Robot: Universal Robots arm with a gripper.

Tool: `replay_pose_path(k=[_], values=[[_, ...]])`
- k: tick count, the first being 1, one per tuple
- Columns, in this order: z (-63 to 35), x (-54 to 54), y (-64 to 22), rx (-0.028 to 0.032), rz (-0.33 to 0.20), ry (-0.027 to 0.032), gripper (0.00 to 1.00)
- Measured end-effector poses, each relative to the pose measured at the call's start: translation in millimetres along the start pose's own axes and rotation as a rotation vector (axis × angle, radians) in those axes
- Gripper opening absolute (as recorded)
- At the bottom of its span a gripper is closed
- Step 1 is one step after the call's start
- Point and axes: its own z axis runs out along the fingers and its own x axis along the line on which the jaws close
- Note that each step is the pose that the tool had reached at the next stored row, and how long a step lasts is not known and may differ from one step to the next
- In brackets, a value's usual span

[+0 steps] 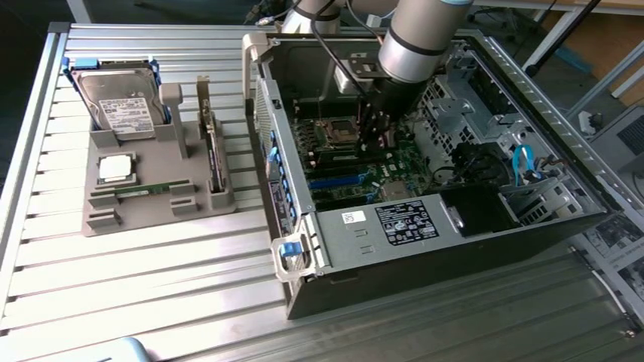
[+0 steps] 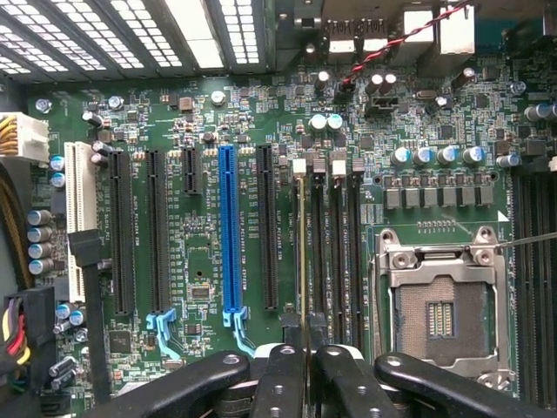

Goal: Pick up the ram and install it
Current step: 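Insert the ram into the slot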

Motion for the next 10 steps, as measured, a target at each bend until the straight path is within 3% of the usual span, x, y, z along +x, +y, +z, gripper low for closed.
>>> replay_pose_path(k=[10], values=[[2.1, 0.0, -0.1, -0.0002, 0.009, -0.0003, 0.12]])
